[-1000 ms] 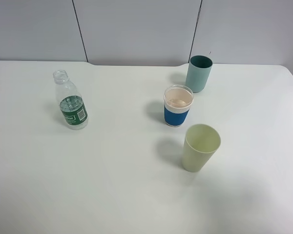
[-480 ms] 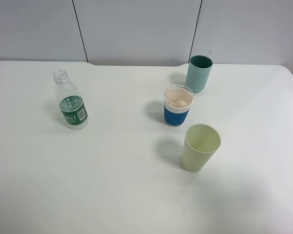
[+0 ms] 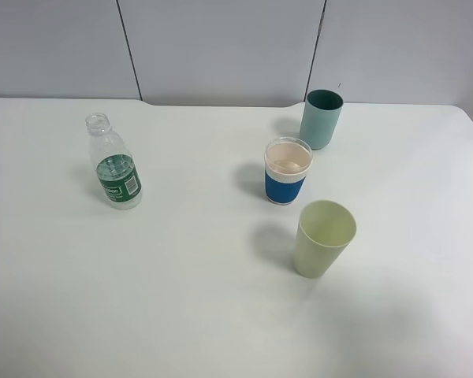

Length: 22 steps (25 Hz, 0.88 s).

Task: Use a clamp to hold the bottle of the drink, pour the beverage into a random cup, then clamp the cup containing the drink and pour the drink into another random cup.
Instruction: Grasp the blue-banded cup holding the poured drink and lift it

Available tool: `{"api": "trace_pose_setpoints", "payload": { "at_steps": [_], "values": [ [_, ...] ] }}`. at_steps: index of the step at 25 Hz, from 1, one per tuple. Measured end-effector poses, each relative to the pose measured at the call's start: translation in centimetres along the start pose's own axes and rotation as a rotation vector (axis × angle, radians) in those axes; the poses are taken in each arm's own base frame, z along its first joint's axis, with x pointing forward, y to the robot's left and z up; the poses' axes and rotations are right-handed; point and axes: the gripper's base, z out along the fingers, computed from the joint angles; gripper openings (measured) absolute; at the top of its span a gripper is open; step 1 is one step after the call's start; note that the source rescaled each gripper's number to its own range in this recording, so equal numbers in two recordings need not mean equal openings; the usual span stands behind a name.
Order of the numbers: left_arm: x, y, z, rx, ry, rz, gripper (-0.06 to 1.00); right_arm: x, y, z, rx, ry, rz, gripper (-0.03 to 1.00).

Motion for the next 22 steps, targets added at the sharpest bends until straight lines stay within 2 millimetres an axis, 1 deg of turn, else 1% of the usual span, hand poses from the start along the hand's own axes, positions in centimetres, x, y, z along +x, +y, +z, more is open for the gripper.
{"api": "trace_pose_setpoints", "payload": {
  "at_steps": [2,5,9,11,16,19,22],
  "values": [
    [0.0,0.0,0.0,0.0,0.0,0.0,1.0,0.0,0.0,0.0,0.0,0.0,0.0,0.86],
    [0.0,0.0,0.0,0.0,0.0,0.0,1.0,0.0,0.0,0.0,0.0,0.0,0.0,0.74],
    [0.0,0.0,0.0,0.0,0.0,0.0,1.0,-0.3,0.0,0.4,0.001,0.027,-0.001,0.69],
    [0.0,0.0,0.0,0.0,0.0,0.0,1.0,-1.3,0.0,1.0,0.008,0.048,-0.008,0.69],
    [0.0,0.0,0.0,0.0,0.0,0.0,1.0,-5.2,-0.2,2.9,0.032,0.007,-0.039,0.68],
    [0.0,0.0,0.0,0.0,0.0,0.0,1.0,-6.8,-0.3,4.9,0.046,0.03,-0.067,0.68],
    [0.0,0.0,0.0,0.0,0.0,0.0,1.0,-7.7,-0.3,7.2,0.055,0.06,-0.094,0.68]
  ]
}}
